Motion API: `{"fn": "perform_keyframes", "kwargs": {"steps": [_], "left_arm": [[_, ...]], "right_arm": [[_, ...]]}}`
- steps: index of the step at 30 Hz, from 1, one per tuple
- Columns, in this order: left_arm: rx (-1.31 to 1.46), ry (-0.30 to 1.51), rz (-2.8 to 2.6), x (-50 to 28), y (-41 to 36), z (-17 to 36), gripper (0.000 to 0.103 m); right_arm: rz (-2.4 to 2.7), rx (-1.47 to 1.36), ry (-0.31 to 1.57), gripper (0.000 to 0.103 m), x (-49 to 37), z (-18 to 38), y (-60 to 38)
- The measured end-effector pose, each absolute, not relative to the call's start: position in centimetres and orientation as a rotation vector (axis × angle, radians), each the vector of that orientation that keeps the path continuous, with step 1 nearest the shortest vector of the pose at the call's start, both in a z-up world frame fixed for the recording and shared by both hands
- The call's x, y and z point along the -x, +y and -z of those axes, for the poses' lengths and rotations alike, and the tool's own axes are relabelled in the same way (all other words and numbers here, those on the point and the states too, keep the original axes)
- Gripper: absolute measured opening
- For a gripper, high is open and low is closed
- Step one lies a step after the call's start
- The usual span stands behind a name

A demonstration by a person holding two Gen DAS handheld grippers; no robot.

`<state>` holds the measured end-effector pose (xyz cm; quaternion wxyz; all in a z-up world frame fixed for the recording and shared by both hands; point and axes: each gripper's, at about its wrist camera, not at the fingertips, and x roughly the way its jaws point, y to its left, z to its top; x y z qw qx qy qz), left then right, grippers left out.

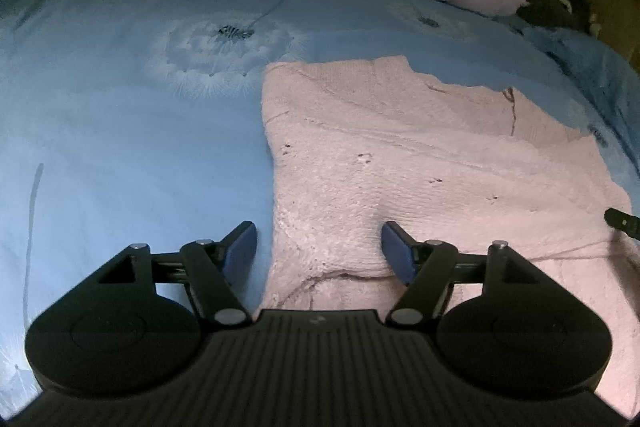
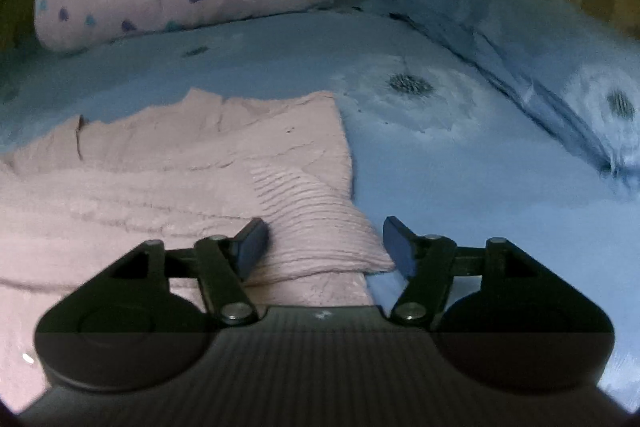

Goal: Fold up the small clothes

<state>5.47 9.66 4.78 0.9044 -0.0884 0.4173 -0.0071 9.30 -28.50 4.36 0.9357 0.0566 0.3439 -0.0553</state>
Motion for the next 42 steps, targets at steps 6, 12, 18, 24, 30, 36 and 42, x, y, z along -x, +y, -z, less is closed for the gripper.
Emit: {"fn": "perform_keyframes", "kwargs": {"steps": [6, 12, 18, 24, 30, 36, 42], "left_arm": [[0.154, 0.842, -0.005, -4.0, 9.6, -6.5, 0.074], [0.094, 0.827, 0.032, 0.3, 8.6, -9.4, 0.074], [0.099, 0.814, 0.069, 5.5, 7.6, -11.8, 0.074], [0.056, 0.802, 0.086, 10.0, 6.5, -13.1, 0.074], [0.004, 0.799, 0.097, 13.4, 5.8, -13.5, 0.074], [-0.037, 0.808, 0.099, 16.8, 5.0, -13.4, 0.074], [-0.105, 0.809, 0.142, 19.5, 3.3, -12.9, 0.074]], "right_arm": [[0.087, -0.155, 0.619, 0.067, -6.1, -6.9, -28.6], [-0.007, -0.177, 0.585, 0.067, -1.8, -8.8, -28.7], [-0.064, -0.192, 0.564, 0.067, 3.4, -11.0, -28.3], [-0.119, -0.169, 0.570, 0.067, 8.4, -11.9, -27.2], [-0.145, -0.156, 0.572, 0.067, 12.2, -12.2, -26.3], [-0.176, -0.133, 0.587, 0.067, 15.2, -12.0, -24.9], [-0.206, -0.097, 0.625, 0.067, 17.3, -10.9, -23.7]]}}
